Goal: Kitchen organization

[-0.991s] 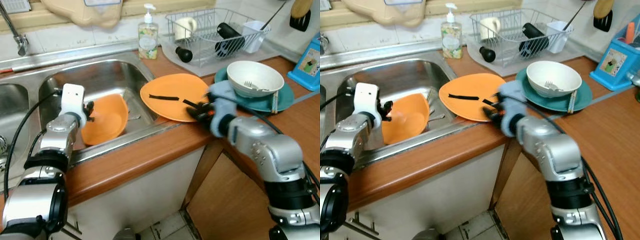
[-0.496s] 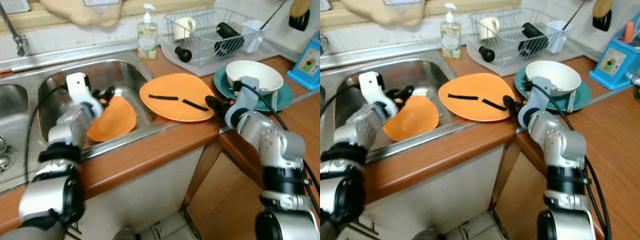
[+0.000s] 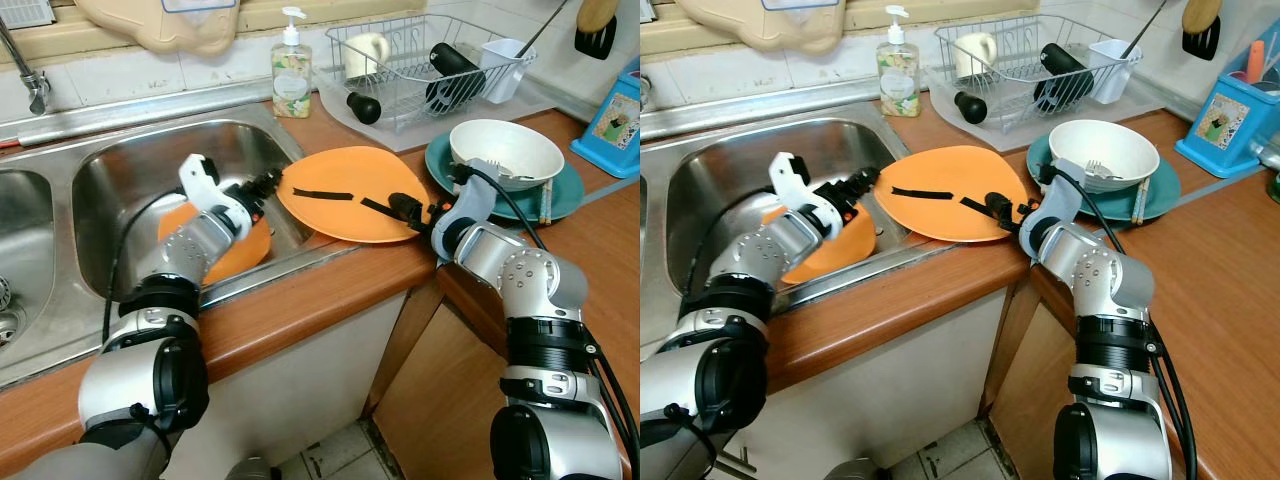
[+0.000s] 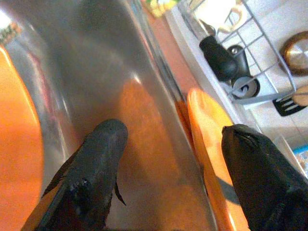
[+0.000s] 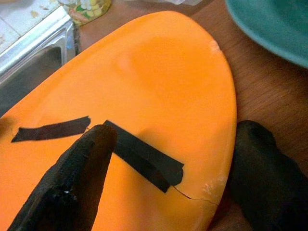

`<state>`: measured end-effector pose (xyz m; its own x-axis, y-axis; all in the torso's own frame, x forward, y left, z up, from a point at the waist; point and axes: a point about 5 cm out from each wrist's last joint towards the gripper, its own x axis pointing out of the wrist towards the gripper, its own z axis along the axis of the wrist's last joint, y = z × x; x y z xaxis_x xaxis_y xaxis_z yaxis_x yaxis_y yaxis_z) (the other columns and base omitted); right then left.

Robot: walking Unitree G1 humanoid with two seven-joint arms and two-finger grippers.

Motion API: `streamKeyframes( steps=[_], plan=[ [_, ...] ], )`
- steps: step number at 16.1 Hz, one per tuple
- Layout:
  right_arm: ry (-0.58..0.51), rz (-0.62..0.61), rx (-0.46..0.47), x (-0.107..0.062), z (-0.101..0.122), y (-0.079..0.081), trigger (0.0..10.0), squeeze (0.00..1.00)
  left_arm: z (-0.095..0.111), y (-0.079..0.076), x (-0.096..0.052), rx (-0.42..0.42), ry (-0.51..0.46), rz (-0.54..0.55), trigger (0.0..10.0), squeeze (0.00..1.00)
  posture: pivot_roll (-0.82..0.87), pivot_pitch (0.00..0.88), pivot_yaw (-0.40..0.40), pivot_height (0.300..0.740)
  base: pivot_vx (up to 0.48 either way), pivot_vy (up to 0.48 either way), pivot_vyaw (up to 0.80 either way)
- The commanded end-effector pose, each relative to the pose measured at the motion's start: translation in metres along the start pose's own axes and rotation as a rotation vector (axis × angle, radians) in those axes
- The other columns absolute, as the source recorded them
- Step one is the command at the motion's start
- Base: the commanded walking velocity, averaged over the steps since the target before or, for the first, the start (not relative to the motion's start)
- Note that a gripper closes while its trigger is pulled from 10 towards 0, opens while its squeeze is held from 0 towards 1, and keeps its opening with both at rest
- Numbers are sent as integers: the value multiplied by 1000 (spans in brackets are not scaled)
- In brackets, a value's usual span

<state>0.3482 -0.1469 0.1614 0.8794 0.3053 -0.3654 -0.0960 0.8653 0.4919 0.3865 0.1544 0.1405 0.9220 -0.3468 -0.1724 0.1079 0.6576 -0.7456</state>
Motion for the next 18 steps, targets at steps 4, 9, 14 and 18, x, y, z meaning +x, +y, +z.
streamKeyframes(
  steps=[4,9,14,18],
  plan=[
    [45,97,-23,2,-8,21,10000,0,-18,-4,4,-23,75,-1,10000,0,-27,0,45,740,0,0,0],
    [46,116,-55,0,-10,25,10000,0,-16,-16,6,-69,45,-98,0,0,-31,0,49,740,0,0,0],
    [38,128,-76,-1,-11,27,10000,0,-11,-17,4,-121,8,-135,0,0,-29,0,54,740,0,0,0],
    [34,140,-99,-2,-12,29,10000,0,-10,-13,2,-148,-1,-116,0,0,-29,0,56,740,0,0,0]
  ],
)
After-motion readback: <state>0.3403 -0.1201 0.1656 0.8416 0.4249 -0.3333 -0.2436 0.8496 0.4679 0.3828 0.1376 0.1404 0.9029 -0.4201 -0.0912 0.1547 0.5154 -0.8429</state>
